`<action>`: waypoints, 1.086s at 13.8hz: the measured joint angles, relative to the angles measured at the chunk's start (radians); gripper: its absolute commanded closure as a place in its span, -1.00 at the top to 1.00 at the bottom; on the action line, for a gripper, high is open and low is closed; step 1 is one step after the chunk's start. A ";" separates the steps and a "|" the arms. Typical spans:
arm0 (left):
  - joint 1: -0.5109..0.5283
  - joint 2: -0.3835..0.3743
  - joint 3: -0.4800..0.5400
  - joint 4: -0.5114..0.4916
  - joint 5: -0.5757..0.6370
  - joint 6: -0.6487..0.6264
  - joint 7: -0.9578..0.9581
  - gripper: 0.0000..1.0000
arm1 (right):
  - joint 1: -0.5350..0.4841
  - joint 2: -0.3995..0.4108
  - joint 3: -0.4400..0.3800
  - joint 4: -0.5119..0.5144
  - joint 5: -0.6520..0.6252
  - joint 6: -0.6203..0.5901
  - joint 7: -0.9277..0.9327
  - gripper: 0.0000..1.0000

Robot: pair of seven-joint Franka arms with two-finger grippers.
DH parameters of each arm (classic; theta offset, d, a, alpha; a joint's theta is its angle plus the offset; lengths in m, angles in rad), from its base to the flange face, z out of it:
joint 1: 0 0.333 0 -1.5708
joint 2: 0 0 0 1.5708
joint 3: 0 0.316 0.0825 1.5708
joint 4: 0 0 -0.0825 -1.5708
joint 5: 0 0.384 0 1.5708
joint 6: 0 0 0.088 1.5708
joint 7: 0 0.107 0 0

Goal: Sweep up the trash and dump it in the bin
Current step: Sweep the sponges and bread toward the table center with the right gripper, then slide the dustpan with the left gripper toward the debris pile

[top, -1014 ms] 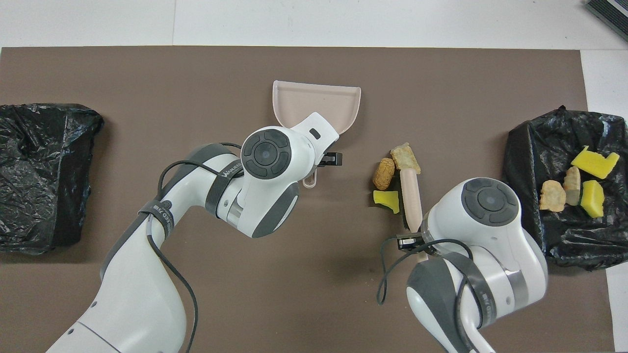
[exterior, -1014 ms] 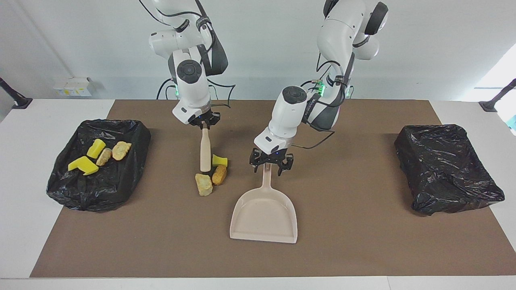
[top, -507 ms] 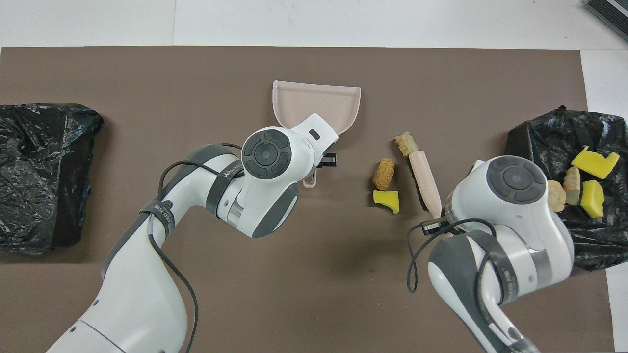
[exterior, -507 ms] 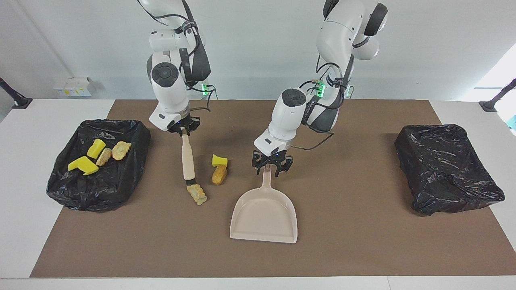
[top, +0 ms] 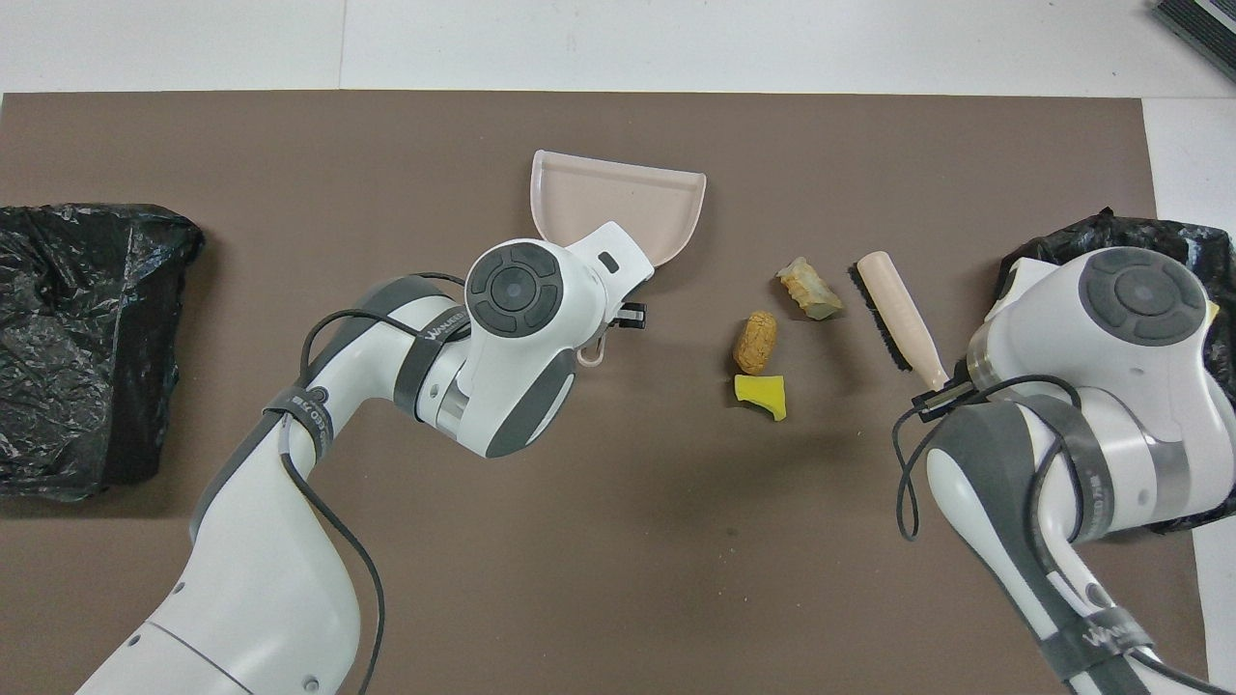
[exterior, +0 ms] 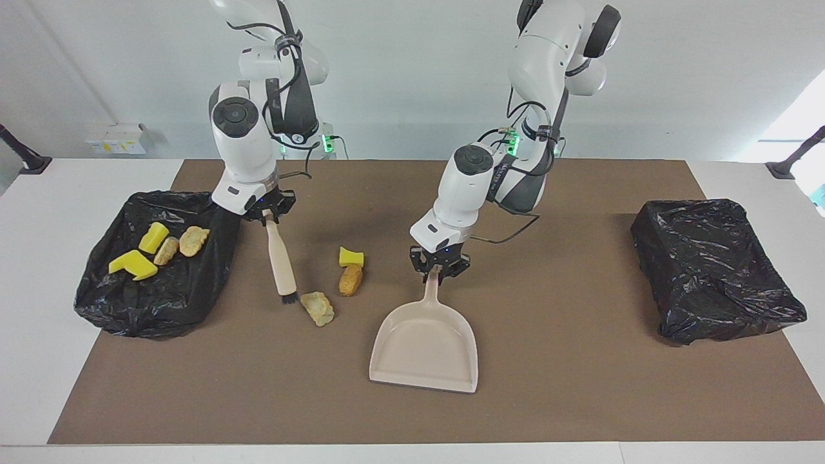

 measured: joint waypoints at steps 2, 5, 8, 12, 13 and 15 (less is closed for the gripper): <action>0.054 -0.033 0.007 0.006 0.000 -0.098 0.225 -1.00 | 0.000 0.049 0.002 0.011 -0.027 0.049 -0.007 -1.00; 0.137 -0.098 0.008 0.006 -0.002 -0.225 0.514 -1.00 | 0.005 0.115 0.011 0.031 -0.029 0.093 -0.007 -1.00; 0.179 -0.152 0.008 0.006 -0.007 -0.326 0.781 -1.00 | 0.041 0.141 0.015 0.030 -0.028 0.095 -0.014 -1.00; 0.297 -0.220 0.011 0.004 -0.055 -0.498 1.199 -1.00 | 0.135 0.136 0.018 0.011 0.045 0.094 -0.014 -1.00; 0.314 -0.230 0.012 0.001 -0.057 -0.527 1.277 -1.00 | 0.151 0.131 0.019 0.005 0.053 0.093 -0.014 -1.00; 0.321 -0.248 0.011 -0.035 -0.058 -0.543 1.373 -1.00 | 0.175 0.121 0.019 -0.007 0.063 0.093 -0.014 -1.00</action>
